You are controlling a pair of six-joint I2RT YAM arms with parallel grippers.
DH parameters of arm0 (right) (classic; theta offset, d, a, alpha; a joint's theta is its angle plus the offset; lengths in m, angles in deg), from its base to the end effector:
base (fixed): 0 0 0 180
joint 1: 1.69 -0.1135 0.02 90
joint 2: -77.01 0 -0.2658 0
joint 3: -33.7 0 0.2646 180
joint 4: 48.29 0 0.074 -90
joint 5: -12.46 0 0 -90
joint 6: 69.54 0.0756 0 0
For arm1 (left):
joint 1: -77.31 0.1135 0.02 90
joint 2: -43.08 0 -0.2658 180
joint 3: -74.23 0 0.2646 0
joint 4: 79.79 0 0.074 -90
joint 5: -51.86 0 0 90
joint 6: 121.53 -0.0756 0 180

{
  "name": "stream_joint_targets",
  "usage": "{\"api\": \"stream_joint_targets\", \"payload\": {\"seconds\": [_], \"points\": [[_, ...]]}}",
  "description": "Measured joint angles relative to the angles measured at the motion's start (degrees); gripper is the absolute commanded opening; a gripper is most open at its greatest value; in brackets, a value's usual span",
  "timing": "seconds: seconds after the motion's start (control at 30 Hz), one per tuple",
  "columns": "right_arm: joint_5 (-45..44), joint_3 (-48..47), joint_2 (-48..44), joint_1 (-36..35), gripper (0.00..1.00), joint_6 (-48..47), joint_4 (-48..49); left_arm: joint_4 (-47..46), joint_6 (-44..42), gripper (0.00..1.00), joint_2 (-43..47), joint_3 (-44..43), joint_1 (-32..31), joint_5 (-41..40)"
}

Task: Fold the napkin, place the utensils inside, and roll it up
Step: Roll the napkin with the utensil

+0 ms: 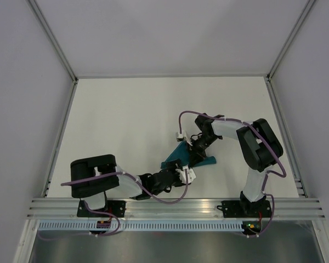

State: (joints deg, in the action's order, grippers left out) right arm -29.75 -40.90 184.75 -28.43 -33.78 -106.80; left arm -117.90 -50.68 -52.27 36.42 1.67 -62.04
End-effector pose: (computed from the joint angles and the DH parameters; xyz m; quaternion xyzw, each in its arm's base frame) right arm 0.2597 0.1935 0.0973 -0.5892 0.6990 0.3965 0.0835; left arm 0.1095 -0.3041 0.1073 0.5068 0.6286 -0.1185 0.5778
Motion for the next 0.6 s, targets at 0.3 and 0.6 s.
{"api": "stream_joint_targets", "payload": {"seconds": [0.3, 0.6], "points": [[1.4, -0.4, 1.5, 0.2, 0.14, 0.0, -3.6, -7.1, -7.0, 0.77, -10.4, -4.3, -0.1, -0.4], [1.9, -0.7, 2.3, 0.3, 0.14, 0.0, -5.7, -3.1, -6.5, 0.49, -10.4, -6.1, 1.3, 5.1]]}}
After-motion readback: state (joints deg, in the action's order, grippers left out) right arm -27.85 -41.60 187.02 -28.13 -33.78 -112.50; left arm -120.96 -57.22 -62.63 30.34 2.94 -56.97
